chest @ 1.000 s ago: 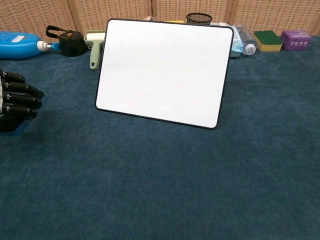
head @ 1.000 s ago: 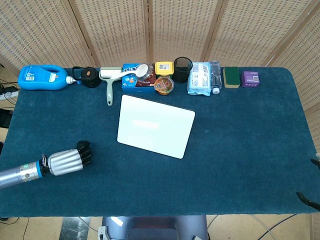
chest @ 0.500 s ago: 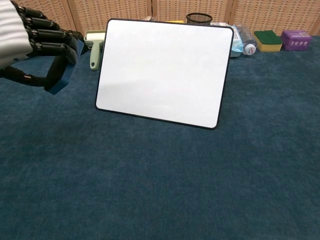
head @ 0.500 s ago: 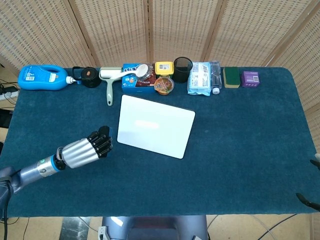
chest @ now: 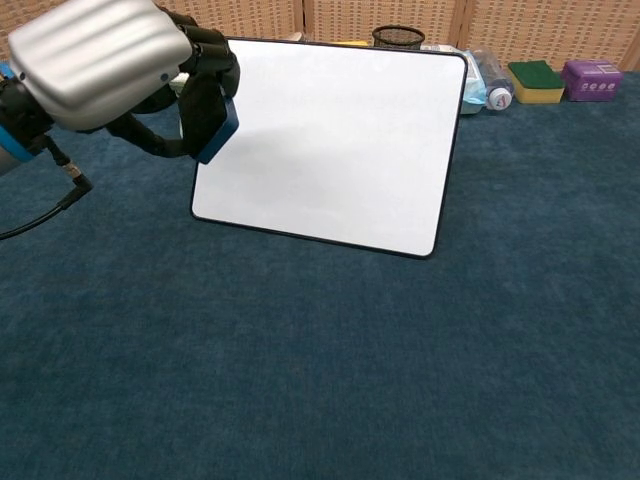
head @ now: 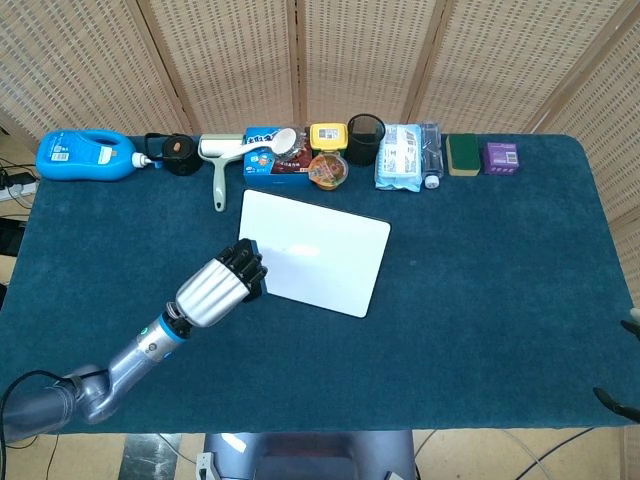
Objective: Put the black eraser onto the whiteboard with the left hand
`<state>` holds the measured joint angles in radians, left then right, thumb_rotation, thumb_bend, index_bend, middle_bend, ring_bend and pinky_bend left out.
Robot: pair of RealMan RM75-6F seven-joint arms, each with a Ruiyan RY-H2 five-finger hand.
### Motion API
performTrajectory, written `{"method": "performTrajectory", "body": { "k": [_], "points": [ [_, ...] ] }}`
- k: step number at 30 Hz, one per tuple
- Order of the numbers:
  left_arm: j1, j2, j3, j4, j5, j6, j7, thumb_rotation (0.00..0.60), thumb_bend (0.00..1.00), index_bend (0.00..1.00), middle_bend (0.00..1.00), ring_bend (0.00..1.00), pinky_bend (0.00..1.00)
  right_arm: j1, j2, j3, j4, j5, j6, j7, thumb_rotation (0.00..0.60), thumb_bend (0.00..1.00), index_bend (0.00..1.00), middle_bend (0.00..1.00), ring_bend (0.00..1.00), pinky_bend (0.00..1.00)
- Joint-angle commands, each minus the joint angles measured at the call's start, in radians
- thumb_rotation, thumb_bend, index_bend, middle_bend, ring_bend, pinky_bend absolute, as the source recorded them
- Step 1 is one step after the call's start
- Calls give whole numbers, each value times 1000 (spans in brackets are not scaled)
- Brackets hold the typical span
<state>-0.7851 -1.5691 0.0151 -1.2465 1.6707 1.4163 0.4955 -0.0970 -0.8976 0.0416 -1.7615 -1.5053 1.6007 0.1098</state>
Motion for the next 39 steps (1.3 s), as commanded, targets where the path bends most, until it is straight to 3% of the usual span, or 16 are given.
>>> {"method": "performTrajectory", "body": {
  "k": [1, 11, 30, 33, 36, 39],
  "points": [
    [-3, -4, -92, -118, -116, -95, 158, 600, 327, 684, 511, 431, 542, 1, 0, -3, -3, -6, -2, -2, 600, 0, 173, 122, 149, 146],
    [-29, -61, -173, -131, -212, -166, 247, 600, 326, 684, 511, 431, 545, 8, 0, -12, -7, -11, -20, -8, 600, 0, 176, 124, 148, 145],
    [-62, -161, -211, -58, -247, -199, 371, 600, 327, 684, 510, 431, 546, 15, 12, -17, -8, -8, -37, 17, 600, 0, 178, 124, 148, 145],
    [-60, -190, -218, -27, -257, -179, 430, 600, 326, 679, 477, 394, 539, 16, 17, -20, -11, -8, -42, 29, 600, 0, 178, 126, 147, 145],
    [-56, -212, -226, -20, -285, -179, 471, 600, 326, 544, 316, 245, 480, 16, 22, -21, -12, -9, -44, 35, 600, 0, 178, 128, 147, 145],
    [-54, -226, -234, -24, -320, -191, 509, 600, 324, 293, 130, 109, 404, 19, 22, -22, -14, -7, -50, 33, 600, 0, 179, 128, 147, 144]
  ]
}}
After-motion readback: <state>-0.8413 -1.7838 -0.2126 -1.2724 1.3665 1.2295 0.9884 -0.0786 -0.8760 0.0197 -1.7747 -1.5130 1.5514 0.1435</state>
